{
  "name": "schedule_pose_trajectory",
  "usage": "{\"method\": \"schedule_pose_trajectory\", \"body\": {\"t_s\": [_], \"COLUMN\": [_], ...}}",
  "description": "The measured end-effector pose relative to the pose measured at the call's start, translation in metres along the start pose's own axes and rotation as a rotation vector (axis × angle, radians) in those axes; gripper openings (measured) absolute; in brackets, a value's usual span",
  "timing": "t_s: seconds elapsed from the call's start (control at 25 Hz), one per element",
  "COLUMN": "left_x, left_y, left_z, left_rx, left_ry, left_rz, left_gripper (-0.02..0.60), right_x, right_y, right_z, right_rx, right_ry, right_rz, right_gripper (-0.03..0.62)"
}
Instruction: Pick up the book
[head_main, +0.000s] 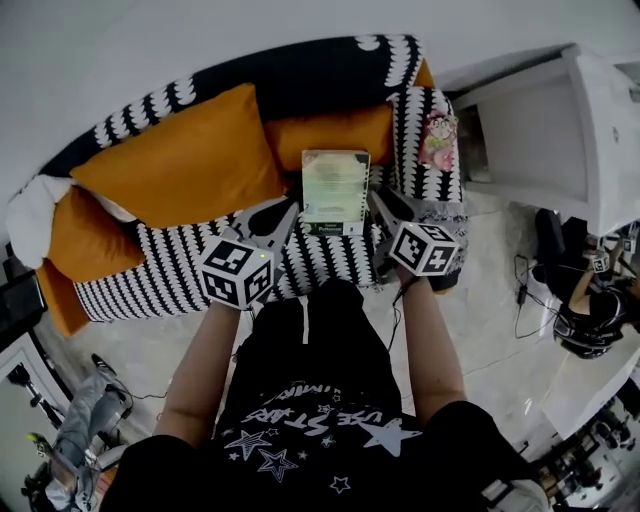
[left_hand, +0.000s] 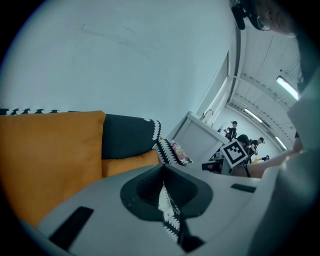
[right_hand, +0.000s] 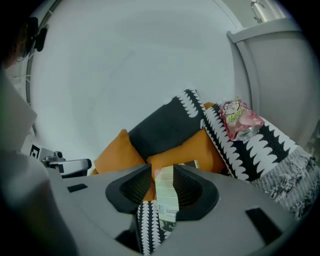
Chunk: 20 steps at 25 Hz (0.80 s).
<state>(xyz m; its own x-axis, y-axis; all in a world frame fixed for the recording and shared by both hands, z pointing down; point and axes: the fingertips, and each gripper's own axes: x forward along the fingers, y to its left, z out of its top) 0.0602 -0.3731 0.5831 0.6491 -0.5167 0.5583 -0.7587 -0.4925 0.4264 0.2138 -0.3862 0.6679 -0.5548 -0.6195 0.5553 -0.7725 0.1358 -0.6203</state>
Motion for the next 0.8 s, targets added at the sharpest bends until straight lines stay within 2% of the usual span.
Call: {"method": "schedule_pose_trajectory", "body": {"t_s": [0.16,0.24,0.32,0.64,0.8], "left_x": [0.021,0.031,0.040,0.070,0.081], "left_y": [0.016,0.024,0.029,0.043,0.056], "left_z": [-0.029,-0.041,-0.052,-0.084,-0.095], "left_rx": [-0.015,-0.037,-0.055,-0.092,-0.103], "left_ry": [0.045,0.062,0.073,0.107,0.120], "left_rz": [0.034,0.041,0.044,0.042,0.053], "left_gripper": [0.008,0.008,0.008,0.008,0.008], "right_x": [0.023,0.036,0.048,0.092,0.112], "right_y": [-0.022,-0.033,-0.042,-0.083,-0.098], "right_z": [-0.021,-0.031,-0.041,-0.063,-0.070], "right_rx": [0.013,0.012,-0.007,-0.038,-0.037], "right_ry": [0.049,0.079,0.113,0.187,0.204], "right_rz": [-0.004,-0.014,-0.021,-0.023,0.006], "right_gripper": [0.177,0.246,0.267,0.293,0.304]}}
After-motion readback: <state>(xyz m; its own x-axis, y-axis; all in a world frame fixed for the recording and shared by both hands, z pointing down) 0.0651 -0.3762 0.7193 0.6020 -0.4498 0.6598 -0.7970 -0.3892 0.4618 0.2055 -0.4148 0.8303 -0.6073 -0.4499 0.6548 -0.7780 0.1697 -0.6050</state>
